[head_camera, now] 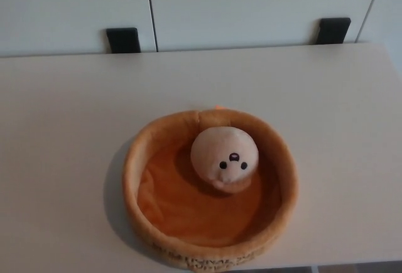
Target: The robot walks towards a table in front, picks a dumpling toy with left hand and puts it in an orange round plate
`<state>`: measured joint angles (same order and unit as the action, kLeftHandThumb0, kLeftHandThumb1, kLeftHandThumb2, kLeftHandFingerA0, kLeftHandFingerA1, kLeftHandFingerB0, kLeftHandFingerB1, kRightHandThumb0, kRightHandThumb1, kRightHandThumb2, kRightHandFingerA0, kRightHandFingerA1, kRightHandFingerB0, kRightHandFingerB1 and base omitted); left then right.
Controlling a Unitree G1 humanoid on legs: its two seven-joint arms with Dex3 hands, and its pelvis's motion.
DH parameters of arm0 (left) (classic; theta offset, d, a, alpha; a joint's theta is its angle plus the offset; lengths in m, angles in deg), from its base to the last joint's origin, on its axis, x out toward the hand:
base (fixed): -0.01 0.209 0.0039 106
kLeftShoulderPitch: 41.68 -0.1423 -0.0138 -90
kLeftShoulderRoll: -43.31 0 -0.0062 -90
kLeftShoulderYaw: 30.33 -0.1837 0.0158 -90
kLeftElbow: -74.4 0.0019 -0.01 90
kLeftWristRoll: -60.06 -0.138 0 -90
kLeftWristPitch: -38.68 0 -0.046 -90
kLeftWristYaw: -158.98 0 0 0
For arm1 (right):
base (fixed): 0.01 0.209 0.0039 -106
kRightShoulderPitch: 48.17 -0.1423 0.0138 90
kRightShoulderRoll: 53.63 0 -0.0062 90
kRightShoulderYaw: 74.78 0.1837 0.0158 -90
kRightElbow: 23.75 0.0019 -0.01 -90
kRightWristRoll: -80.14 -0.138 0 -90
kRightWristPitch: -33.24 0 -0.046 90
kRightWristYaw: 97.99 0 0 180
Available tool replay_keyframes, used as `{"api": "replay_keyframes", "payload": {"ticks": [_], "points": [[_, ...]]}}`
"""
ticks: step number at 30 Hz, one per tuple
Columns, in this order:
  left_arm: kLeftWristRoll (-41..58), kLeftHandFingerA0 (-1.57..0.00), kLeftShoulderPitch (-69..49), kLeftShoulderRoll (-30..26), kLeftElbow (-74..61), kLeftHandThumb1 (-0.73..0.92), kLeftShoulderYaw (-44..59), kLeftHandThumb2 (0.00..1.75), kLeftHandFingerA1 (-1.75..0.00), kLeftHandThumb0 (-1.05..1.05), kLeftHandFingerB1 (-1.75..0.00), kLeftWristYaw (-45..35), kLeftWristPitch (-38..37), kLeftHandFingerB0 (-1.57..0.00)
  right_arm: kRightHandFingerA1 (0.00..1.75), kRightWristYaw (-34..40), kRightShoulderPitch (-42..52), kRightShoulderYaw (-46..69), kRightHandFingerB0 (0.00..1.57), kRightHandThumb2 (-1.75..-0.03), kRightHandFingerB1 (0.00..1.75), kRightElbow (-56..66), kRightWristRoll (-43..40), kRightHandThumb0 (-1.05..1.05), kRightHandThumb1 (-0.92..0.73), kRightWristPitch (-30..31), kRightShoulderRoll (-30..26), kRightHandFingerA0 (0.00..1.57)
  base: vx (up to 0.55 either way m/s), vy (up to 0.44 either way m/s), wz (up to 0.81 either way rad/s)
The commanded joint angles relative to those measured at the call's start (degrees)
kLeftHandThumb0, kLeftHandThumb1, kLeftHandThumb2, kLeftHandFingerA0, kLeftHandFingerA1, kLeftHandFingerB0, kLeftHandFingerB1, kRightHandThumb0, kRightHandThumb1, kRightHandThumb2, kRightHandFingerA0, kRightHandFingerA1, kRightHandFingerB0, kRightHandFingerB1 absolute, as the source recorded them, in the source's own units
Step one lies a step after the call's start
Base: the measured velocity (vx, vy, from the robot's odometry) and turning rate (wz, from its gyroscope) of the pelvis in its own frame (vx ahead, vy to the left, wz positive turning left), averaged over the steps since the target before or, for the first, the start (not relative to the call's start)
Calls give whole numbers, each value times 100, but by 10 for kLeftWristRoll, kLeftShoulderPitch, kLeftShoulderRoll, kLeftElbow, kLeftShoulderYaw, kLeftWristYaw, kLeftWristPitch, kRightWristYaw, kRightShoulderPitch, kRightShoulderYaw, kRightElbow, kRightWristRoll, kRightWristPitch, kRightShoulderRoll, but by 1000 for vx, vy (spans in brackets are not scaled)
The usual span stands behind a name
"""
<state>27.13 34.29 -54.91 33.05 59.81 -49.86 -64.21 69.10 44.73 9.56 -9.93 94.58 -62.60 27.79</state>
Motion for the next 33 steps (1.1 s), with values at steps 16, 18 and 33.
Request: {"api": "replay_keyframes", "payload": {"ticks": [16,18,33], "points": [[38,-51,74,-3,256,69,-47,59,-52,-37,-39,190,-4,-40,46,-19,15,-12,59,-59,41,5,5,-27,-63,-28,-14,74,0,0,0],[39,-46,79,-6,258,71,-53,61,-48,-38,-38,185,-6,-37,46,-18,13,-6,60,-58,41,2,-1,-27,-62,-22,-11,75,0,0,0],[57,-52,114,-11,256,71,-84,61,-50,-38,-39,181,0,-41,46,-15,-8,-10,61,-58,40,0,6,-29,-62,-21,-15,77,0,0,0]]}}
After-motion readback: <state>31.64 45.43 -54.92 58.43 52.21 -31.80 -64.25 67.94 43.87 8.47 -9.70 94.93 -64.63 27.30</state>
